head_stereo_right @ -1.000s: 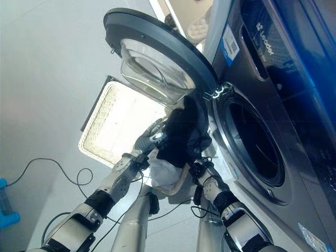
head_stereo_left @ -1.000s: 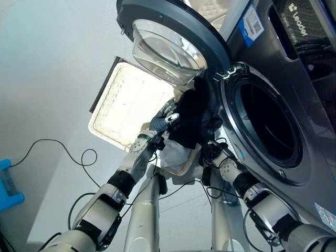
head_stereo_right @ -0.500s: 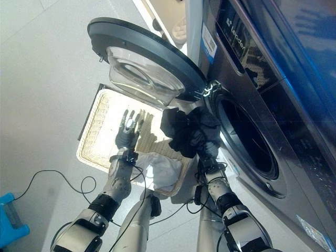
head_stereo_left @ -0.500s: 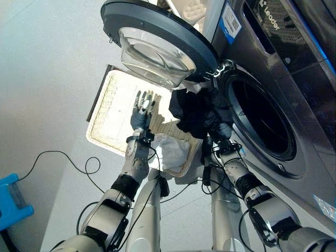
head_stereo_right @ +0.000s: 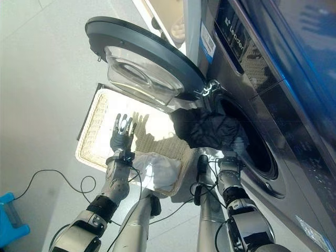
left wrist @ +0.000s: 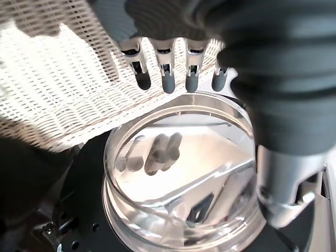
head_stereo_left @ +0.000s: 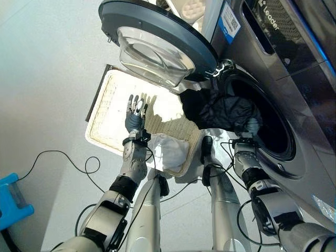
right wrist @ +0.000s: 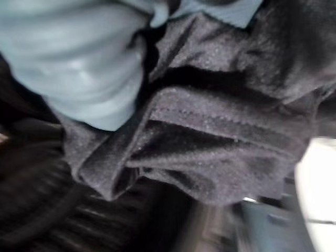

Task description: Put the clothes into the washing machine.

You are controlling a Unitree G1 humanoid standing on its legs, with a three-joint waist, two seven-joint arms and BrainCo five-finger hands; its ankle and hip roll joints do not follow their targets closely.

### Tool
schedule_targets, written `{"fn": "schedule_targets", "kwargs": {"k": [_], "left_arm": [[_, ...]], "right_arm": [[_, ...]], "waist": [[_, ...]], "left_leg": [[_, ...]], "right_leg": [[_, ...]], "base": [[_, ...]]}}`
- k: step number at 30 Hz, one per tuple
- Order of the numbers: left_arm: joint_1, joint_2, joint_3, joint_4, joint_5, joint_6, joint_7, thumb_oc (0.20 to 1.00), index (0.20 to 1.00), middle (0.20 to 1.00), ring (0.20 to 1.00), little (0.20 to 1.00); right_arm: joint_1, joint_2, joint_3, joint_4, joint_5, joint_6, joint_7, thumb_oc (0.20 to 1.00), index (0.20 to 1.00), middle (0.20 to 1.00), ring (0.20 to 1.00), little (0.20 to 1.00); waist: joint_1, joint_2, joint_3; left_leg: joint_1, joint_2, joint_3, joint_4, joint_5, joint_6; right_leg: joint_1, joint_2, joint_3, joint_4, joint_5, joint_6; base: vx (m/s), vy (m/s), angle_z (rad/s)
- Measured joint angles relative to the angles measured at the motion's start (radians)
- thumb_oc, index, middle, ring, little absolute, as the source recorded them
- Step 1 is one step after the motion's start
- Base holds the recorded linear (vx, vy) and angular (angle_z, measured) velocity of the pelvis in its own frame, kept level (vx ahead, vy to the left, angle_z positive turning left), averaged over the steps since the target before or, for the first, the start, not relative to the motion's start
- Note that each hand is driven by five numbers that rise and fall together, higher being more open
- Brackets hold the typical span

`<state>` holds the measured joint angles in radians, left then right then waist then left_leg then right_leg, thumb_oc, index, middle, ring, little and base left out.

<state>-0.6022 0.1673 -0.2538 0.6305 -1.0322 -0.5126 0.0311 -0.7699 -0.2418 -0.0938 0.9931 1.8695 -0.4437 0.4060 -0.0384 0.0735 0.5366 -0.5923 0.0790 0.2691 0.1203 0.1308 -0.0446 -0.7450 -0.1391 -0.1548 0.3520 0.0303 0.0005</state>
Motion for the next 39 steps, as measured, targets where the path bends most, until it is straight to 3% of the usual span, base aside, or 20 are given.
{"fn": "schedule_targets", "kwargs": {"k": [4,6,12,17,22,31,32,39], "left_arm": [[-0.012,0.012,0.0,-0.006,0.038,0.003,0.011,1.0,1.0,1.0,1.0,1.0],[-0.012,0.012,0.0,-0.006,0.038,0.003,0.011,1.0,1.0,1.0,1.0,1.0],[-0.014,0.039,-0.012,-0.062,0.039,0.033,0.042,1.0,1.0,1.0,1.0,1.0],[-0.015,0.057,-0.023,-0.062,0.038,0.052,0.057,1.0,1.0,1.0,1.0,1.0],[-0.018,0.061,-0.028,-0.063,0.038,0.068,0.058,1.0,1.0,1.0,1.0,1.0],[-0.049,0.067,-0.04,-0.066,0.039,0.077,0.081,1.0,1.0,1.0,1.0,1.0],[-0.052,0.071,-0.04,-0.066,0.039,0.077,0.085,1.0,1.0,1.0,1.0,1.0],[-0.048,0.073,-0.04,-0.065,0.038,0.077,0.085,1.0,1.0,1.0,1.0,1.0]], "right_arm": [[-0.045,-0.031,-0.11,0.008,0.089,-0.068,-0.051,0.2,0.2,0.2,0.2,0.2],[-0.045,-0.031,-0.11,0.008,0.089,-0.068,-0.051,0.2,0.2,0.2,0.2,0.2],[-0.149,-0.098,-0.19,-0.039,0.107,-0.26,-0.176,0.2,0.2,0.2,0.2,0.2],[-0.15,-0.099,-0.193,-0.066,0.112,-0.361,-0.211,0.2,0.2,0.2,0.2,0.2],[-0.156,-0.109,-0.211,-0.083,0.112,-0.404,-0.224,0.2,0.2,0.2,0.2,0.2],[-0.157,-0.111,-0.196,-0.081,0.112,-0.405,-0.195,0.2,0.2,0.2,0.2,0.2],[-0.157,-0.116,-0.174,-0.076,0.112,-0.401,-0.194,1.0,1.0,1.0,1.0,1.0],[-0.16,-0.168,-0.111,-0.006,0.022,-0.285,-0.308,1.0,1.0,1.0,1.0,1.0]], "waist": [[0.0,0.001,0.0],[0.0,0.001,0.0],[0.006,0.017,0.006],[0.006,0.017,0.006],[0.008,0.017,0.006],[0.006,0.017,0.006],[0.005,0.017,0.006],[0.005,0.017,0.006]], "left_leg": [[-0.002,-0.001,0.0,0.001,-0.002,0.001],[-0.002,-0.001,0.0,0.001,-0.002,0.001],[-0.015,-0.001,-0.018,0.01,-0.001,0.003],[-0.019,-0.003,-0.023,0.01,-0.001,0.003],[-0.025,-0.003,-0.024,0.01,-0.001,0.003],[-0.032,-0.003,-0.025,0.009,-0.001,0.004],[-0.032,-0.003,-0.025,0.009,-0.001,0.004],[-0.032,-0.003,-0.026,0.009,-0.001,0.004]], "right_leg": [[0.001,-0.001,0.0,-0.006,0.004,0.002],[0.001,-0.001,0.0,-0.006,0.004,0.002],[0.004,-0.005,-0.016,-0.007,0.005,0.001],[0.004,-0.006,-0.019,-0.01,0.005,0.001],[-0.001,-0.005,-0.021,-0.012,0.005,0.001],[-0.003,-0.005,-0.022,-0.022,0.009,0.003],[-0.003,-0.005,-0.022,-0.024,0.011,0.003],[0.0,-0.005,-0.023,-0.027,0.013,0.005]], "base": [[0.0,0.0,0.0],[0.0,0.0,0.0],[-0.01,-0.026,0.06],[0.0,-0.017,0.02],[0.0,-0.006,0.0],[0.0,0.0,0.0],[0.0,0.0,0.0],[0.0,0.0,0.0]]}}
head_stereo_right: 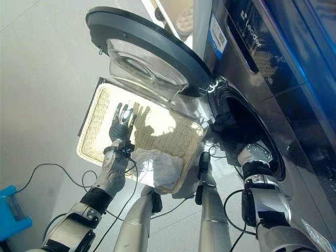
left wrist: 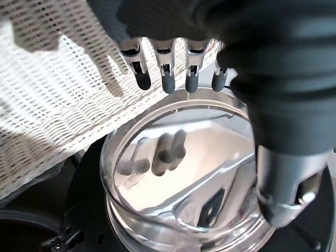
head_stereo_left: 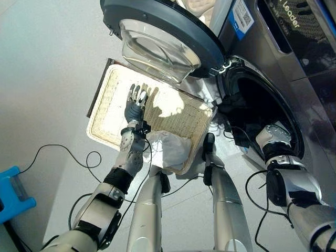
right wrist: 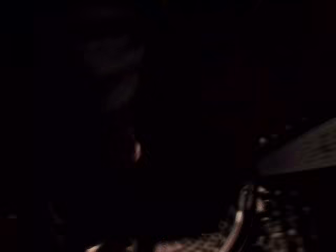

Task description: Put the clothes into the washing machine.

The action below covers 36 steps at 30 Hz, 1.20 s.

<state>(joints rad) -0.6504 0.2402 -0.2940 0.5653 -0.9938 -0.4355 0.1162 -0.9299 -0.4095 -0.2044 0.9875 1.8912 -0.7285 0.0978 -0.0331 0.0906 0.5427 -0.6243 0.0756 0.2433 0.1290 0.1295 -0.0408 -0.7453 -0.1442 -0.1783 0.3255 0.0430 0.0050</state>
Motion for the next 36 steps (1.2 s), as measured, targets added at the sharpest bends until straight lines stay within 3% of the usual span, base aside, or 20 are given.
{"fn": "schedule_targets", "kwargs": {"k": [2,10,13,15,16,21,24,31,32,34,36], "left_arm": [[0.0,0.0,0.0,0.0,0.0,0.0,0.0,1.0,1.0,1.0,1.0,1.0],[-0.002,0.001,-0.001,0.003,0.0,-0.002,-0.008,1.0,1.0,1.0,1.0,1.0],[-0.005,0.001,-0.002,0.005,0.0,-0.003,-0.011,1.0,1.0,1.0,1.0,1.0],[-0.005,0.002,-0.002,0.01,0.001,-0.004,-0.016,1.0,1.0,1.0,1.0,1.0],[-0.004,0.006,-0.003,0.009,0.001,-0.006,-0.022,1.0,1.0,1.0,1.0,1.0],[0.0,0.012,-0.009,0.009,0.001,-0.018,-0.035,1.0,1.0,1.0,1.0,1.0],[0.003,0.018,-0.012,0.009,0.001,-0.033,-0.039,1.0,1.0,1.0,1.0,1.0],[0.015,0.022,-0.046,0.004,0.052,-0.059,-0.033,1.0,1.0,1.0,1.0,1.0],[0.017,0.022,-0.047,0.004,0.074,-0.06,-0.028,1.0,1.0,1.0,1.0,1.0],[0.02,0.042,-0.059,0.003,0.252,-0.06,0.055,1.0,1.0,1.0,1.0,1.0],[0.009,0.103,-0.107,0.003,0.554,-0.032,0.214,1.0,1.0,1.0,1.0,1.0]], "right_arm": [[0.002,-0.005,0.042,0.019,-0.093,0.027,-0.07,1.0,1.0,1.0,1.0,1.0],[0.001,-0.033,0.064,0.058,-0.29,0.144,-0.194,1.0,1.0,1.0,1.0,1.0],[0.0,-0.063,0.091,0.119,-0.418,0.232,-0.259,1.0,1.0,1.0,1.0,1.0],[0.0,-0.092,0.134,0.175,-0.586,0.317,-0.325,1.0,1.0,1.0,1.0,1.0],[0.006,-0.11,0.188,0.178,-0.747,0.38,-0.399,1.0,1.0,1.0,1.0,1.0],[0.012,-0.138,0.262,0.171,-1.043,0.5,-0.511,1.0,1.0,1.0,1.0,1.0],[0.014,-0.139,0.297,0.171,-1.219,0.542,-0.587,1.0,1.0,1.0,1.0,1.0],[0.079,-0.141,0.382,0.094,-1.583,0.551,-0.763,1.0,1.0,1.0,1.0,1.0],[0.094,-0.141,0.387,0.074,-1.61,0.552,-0.776,1.0,1.0,1.0,1.0,1.0],[0.141,-0.141,0.413,-0.01,-1.677,0.555,-0.821,1.0,1.0,1.0,1.0,1.0],[0.185,-0.134,0.414,-0.044,-1.704,0.553,-0.853,1.0,1.0,1.0,1.0,1.0]], "waist": [[-0.001,0.0,0.0],[0.0,0.0,0.0],[0.0,0.0,0.0],[0.001,0.0,0.0],[0.0,0.0,0.0],[0.002,0.0,0.0],[0.003,0.0,0.0],[0.0,0.0,0.0],[0.0,0.0,0.0],[-0.003,0.0,0.0],[-0.005,0.0,0.0]], "left_leg": [[0.0,0.0,0.0,0.0,0.001,0.001],[-0.003,0.0,-0.002,0.0,0.002,0.003],[-0.005,0.0,-0.003,0.0,0.002,0.003],[-0.007,0.0,-0.004,0.0,0.002,0.003],[-0.01,0.001,-0.006,0.0,0.002,0.003],[-0.017,0.0,-0.007,0.001,0.002,0.003],[-0.018,0.0,-0.007,0.001,0.002,0.004],[-0.047,0.0,-0.006,0.002,0.002,0.005],[-0.049,0.0,-0.006,0.002,0.001,0.005],[-0.053,0.0,-0.005,0.002,0.0,0.007],[-0.054,0.0,-0.002,0.001,-0.001,0.007]], "right_leg": [[0.0,0.0,0.0,-0.001,0.002,0.0],[0.001,-0.001,-0.004,-0.002,0.003,0.0],[0.001,-0.001,-0.006,-0.004,0.003,0.0],[0.0,-0.001,-0.007,-0.005,0.004,0.0],[0.0,0.0,-0.01,-0.011,0.006,0.0],[-0.003,0.0,-0.011,-0.015,0.009,0.001],[-0.004,0.0,-0.011,-0.015,0.009,0.001],[-0.033,0.0,-0.011,-0.015,0.009,0.002],[-0.035,0.0,-0.011,-0.015,0.009,0.002],[-0.039,0.0,-0.011,-0.015,0.009,0.002],[-0.042,0.001,-0.008,-0.016,0.009,0.002]], "base": [[0.0,0.0,0.0],[0.0,0.0,0.0],[0.0,0.0,0.0],[0.0,0.0,0.0],[0.0,0.0,0.0],[0.0,0.0,0.0],[0.0,0.0,0.0],[0.0,0.005,0.0],[0.0,0.0,0.0],[0.0,0.0,0.0],[0.0,0.021,-0.02]]}}
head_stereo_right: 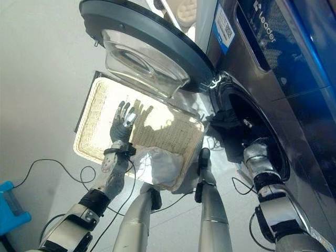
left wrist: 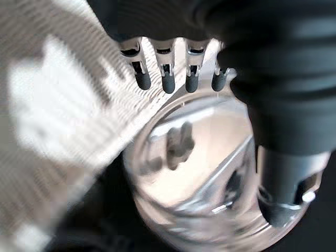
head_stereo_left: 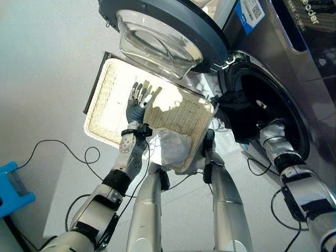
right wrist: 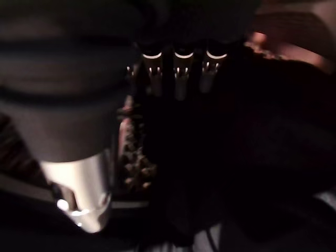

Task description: Put the clothes into the washing machine.

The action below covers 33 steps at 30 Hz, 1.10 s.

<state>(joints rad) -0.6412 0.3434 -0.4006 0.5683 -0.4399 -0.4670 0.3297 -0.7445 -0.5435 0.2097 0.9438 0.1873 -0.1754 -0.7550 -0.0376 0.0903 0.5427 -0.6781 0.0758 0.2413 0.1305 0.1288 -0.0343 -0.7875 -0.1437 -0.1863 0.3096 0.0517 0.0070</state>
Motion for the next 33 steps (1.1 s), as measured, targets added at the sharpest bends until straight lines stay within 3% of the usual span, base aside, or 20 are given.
{"fn": "schedule_targets", "kwargs": {"k": [1,5,7,11,14,19,28,33], "left_arm": [[-0.016,0.069,-0.056,0.01,0.213,0.056,0.097,1.0,1.0,1.0,1.0,1.0],[-0.068,0.172,-0.122,0.052,0.527,0.194,0.224,1.0,1.0,1.0,1.0,1.0],[-0.101,0.246,-0.219,0.1,0.695,0.284,0.215,1.0,1.0,1.0,1.0,1.0],[-0.153,0.286,-0.344,0.132,0.838,0.347,0.111,1.0,1.0,1.0,1.0,1.0],[-0.204,0.296,-0.457,0.176,0.898,0.345,-0.002,1.0,1.0,1.0,1.0,1.0],[-0.259,0.3,-0.565,0.247,0.895,0.323,-0.098,1.0,1.0,1.0,1.0,1.0],[-0.333,0.302,-0.681,0.216,0.888,0.232,-0.225,1.0,1.0,1.0,1.0,1.0],[-0.373,0.32,-0.74,0.143,0.898,0.201,-0.348,1.0,1.0,1.0,1.0,1.0]], "right_arm": [[0.007,0.0,-0.001,-0.001,0.001,-0.011,-0.012,1.0,1.0,1.0,1.0,1.0],[0.047,-0.003,0.0,-0.027,0.004,-0.061,-0.017,1.0,1.0,1.0,1.0,1.0],[0.063,0.003,0.011,-0.072,0.015,-0.106,-0.01,1.0,1.0,1.0,1.0,1.0],[0.075,0.005,0.045,-0.077,0.041,-0.138,0.018,1.0,1.0,1.0,1.0,1.0],[0.071,0.01,0.081,-0.079,0.053,-0.16,0.046,1.0,1.0,1.0,1.0,1.0],[0.05,0.018,0.085,-0.065,0.067,-0.176,0.065,1.0,1.0,1.0,1.0,1.0],[-0.031,0.019,0.081,0.013,0.121,-0.211,0.108,1.0,1.0,1.0,1.0,1.0],[-0.038,0.019,0.081,0.01,0.168,-0.213,0.125,1.0,1.0,1.0,1.0,1.0]], "waist": [[-0.002,0.0,0.0],[-0.01,0.0,0.0],[-0.03,0.0,0.0],[-0.049,0.0,0.0],[-0.069,0.0,0.0],[-0.087,0.0,0.0],[-0.084,0.0,0.0],[-0.085,0.0,0.0]], "left_leg": [[0.0,0.0,0.002,0.0,0.0,0.0],[0.0,0.002,0.014,-0.003,0.0,0.0],[0.0,0.002,0.033,-0.014,0.0,0.0],[0.001,0.003,0.049,-0.028,0.0,0.002],[0.003,0.003,0.063,-0.038,0.0,0.003],[0.006,0.007,0.085,-0.045,-0.003,-0.001],[0.007,0.012,0.087,-0.045,-0.004,-0.002],[-0.004,0.012,0.087,-0.047,-0.004,-0.003]], "right_leg": [[-0.001,0.001,0.002,0.0,0.0,0.0],[-0.004,0.006,0.013,-0.017,0.008,0.008],[-0.008,0.009,0.027,-0.038,0.019,0.014],[-0.009,0.017,0.04,-0.068,0.039,0.012],[-0.014,0.02,0.051,-0.079,0.046,0.01],[-0.024,0.028,0.068,-0.081,0.046,0.01],[-0.024,0.036,0.07,-0.088,0.052,0.004],[-0.033,0.037,0.071,-0.092,0.053,0.004]], "base": [[-0.01,0.039,-0.03],[-0.01,0.08,-0.08],[0.0,0.063,-0.17],[0.0,0.079,-0.13],[-0.01,0.057,-0.1],[0.0,0.045,-0.11],[0.0,0.004,-0.01],[0.0,0.0,0.0]]}}
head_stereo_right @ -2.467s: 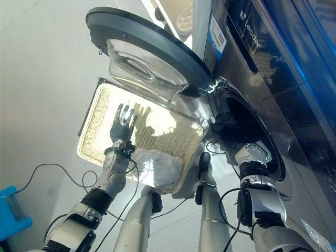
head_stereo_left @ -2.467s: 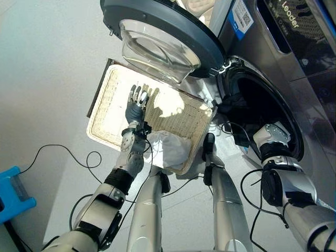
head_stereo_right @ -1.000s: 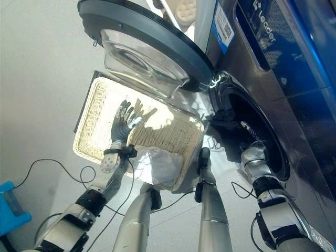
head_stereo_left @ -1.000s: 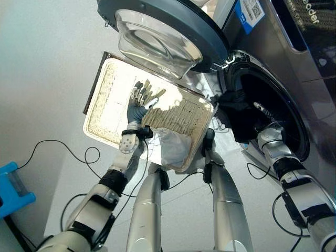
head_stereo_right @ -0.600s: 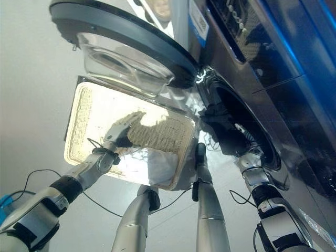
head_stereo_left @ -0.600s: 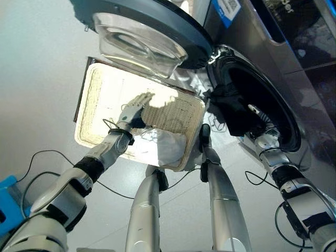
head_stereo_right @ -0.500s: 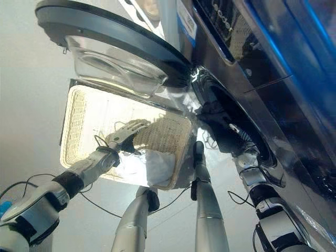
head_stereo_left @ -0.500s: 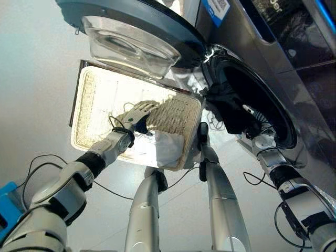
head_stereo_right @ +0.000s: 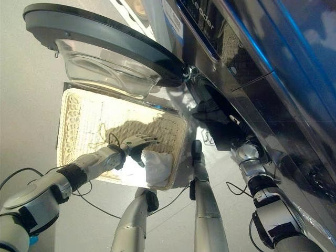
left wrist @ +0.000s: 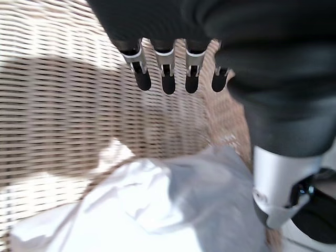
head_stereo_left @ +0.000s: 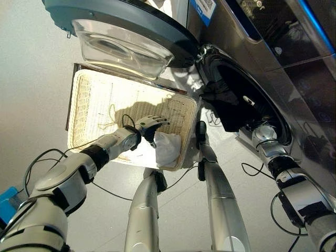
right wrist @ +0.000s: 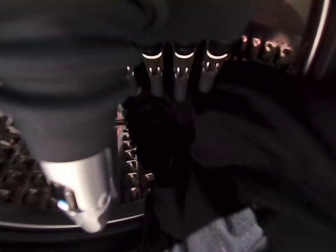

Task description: Put the clothes into the washing machine.

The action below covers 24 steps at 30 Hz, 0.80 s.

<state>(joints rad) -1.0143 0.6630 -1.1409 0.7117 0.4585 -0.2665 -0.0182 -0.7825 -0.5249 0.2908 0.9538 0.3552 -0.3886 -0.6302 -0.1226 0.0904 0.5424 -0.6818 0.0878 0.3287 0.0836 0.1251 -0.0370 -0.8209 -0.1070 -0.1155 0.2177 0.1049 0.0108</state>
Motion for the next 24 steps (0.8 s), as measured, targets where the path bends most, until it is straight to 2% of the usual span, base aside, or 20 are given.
{"fn": "schedule_targets", "kwargs": {"k": [4,17,24], "left_arm": [[-0.029,0.027,-0.049,-0.049,0.0,-0.001,-0.069,1.0,1.0,1.0,1.0,1.0],[-0.058,0.085,-0.089,-0.107,0.002,-0.03,-0.234,1.0,1.0,1.0,1.0,1.0],[-0.051,0.083,-0.097,-0.091,0.1,-0.007,-0.229,1.0,1.0,1.0,1.0,1.0]], "right_arm": [[0.0,0.001,-0.001,-0.003,0.006,-0.001,0.0,1.0,1.0,1.0,1.0,1.0],[0.001,0.003,-0.01,0.006,0.085,-0.043,0.011,1.0,1.0,1.0,1.0,1.0],[0.0,0.008,-0.036,0.005,0.135,-0.067,0.02,1.0,1.0,1.0,1.0,1.0]], "waist": [[0.0,0.0,0.0],[0.003,0.0,0.0],[0.004,-0.001,0.0]], "left_leg": [[-0.03,0.002,-0.001,0.004,0.0,0.0],[-0.073,0.005,-0.014,0.017,0.0,0.0],[-0.104,0.006,-0.031,0.021,0.0,0.0]], "right_leg": [[-0.028,0.001,0.0,0.001,0.001,-0.001],[-0.057,-0.001,-0.012,0.001,0.003,-0.004],[-0.077,-0.001,-0.026,-0.002,0.004,-0.005]], "base": [[0.0,0.0,0.0],[0.0,-0.005,0.01],[-0.01,0.001,0.03]]}}
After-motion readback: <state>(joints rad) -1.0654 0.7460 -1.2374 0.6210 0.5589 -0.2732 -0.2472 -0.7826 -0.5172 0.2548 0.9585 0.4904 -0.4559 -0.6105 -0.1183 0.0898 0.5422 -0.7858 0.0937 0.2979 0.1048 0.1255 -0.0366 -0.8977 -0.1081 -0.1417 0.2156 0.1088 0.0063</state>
